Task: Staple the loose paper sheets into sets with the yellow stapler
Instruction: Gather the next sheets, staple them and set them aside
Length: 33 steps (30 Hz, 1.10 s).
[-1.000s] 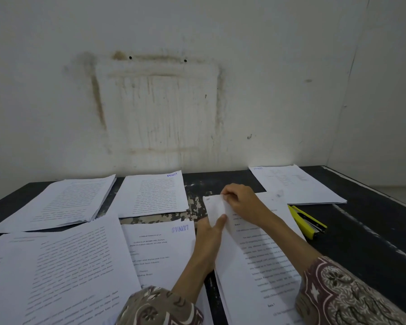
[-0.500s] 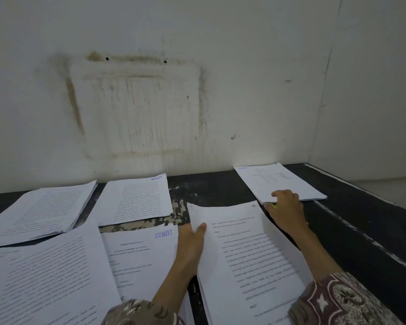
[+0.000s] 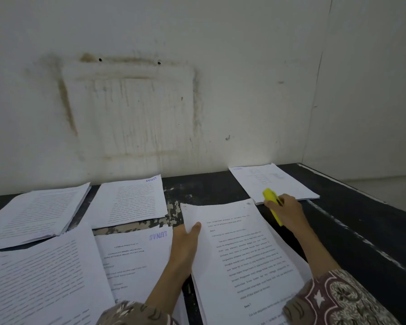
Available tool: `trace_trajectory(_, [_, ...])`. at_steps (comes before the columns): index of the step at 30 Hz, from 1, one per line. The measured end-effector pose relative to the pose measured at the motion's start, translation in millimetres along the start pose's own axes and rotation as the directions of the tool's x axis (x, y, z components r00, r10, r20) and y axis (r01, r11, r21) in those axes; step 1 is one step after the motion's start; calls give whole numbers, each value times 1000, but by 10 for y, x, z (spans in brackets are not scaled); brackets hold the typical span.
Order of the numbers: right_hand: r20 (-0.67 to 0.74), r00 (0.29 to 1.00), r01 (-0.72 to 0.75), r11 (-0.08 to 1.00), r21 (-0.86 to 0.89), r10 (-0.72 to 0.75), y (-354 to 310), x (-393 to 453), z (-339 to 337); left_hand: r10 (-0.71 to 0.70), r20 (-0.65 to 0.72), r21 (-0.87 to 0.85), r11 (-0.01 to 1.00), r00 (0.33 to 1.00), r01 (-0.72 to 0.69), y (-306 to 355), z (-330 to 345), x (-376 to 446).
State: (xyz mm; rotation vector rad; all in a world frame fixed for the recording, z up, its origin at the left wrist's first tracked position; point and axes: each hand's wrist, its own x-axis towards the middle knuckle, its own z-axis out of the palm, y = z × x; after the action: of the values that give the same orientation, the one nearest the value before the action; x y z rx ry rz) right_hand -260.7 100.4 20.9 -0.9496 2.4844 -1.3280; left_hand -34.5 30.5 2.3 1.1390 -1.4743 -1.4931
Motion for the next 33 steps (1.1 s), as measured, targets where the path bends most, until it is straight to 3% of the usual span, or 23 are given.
trace_trajectory(3, [-11,993,-101,908,407,115,-184,-37,-22,11,-4,-27,1000,1000,-11,1,6,-9])
trace_trajectory(7, [106,971,-233,744,626,215,-385,-57,64,24,-5,-70,997,1000,-25,20,-7,-38])
trace_trajectory(12, [257,959,-269,678,684,122,-751,-138,274,61,-28,-62,996,998,-62,67,15,-80])
trace_trajectory(16, [231,973,-128,754,645,-32,-1067,-267,499,82,-34,-86,993,996,-85,58,17,-71])
trace_trajectory(21, [110,981,44,739,673,-159,-1338,-341,751,99,-4,-142,985,995,-98,12,22,-35])
trace_trajectory(33, [82,960,180,809,559,-270,-1484,-415,1018,171,58,-118,979,984,-163,-86,30,72])
